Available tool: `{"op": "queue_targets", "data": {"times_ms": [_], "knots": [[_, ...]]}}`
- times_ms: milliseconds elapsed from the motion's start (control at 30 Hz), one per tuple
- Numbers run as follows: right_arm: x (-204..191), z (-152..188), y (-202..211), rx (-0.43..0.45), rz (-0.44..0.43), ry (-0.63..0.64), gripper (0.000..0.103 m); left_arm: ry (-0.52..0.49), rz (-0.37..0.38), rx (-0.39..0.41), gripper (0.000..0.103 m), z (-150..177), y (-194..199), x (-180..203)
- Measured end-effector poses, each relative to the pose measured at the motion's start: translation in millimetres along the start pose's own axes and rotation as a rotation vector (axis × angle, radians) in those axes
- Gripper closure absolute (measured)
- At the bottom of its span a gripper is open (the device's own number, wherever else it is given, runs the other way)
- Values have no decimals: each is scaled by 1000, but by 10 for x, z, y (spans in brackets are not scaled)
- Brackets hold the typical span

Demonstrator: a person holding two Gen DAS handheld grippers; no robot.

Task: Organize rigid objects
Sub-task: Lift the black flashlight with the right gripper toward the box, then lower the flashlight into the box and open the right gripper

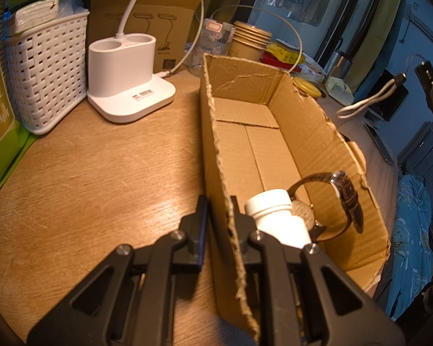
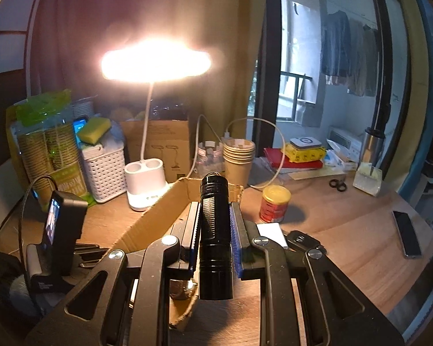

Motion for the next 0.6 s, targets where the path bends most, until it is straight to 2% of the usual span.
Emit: {"op": "queue_targets", "data": {"times_ms": [267, 600], "knots": [[-98, 179, -228, -62, -59, -26, 82, 0, 0, 0, 89, 1, -1, 0], [-60, 430, -465, -141, -68, -72, 82, 0, 0, 0, 89, -1, -1, -1]]}}
Point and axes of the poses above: each gripper's, at about its wrist camera, not at the fingertips, and y roughly against the way its jaws point, x to its right, z to its underside, the point moved 3 cm from there along -y, roughly the way its jaws point, and after that the axes turned 13 degrees about x, right-handed, at the moved point
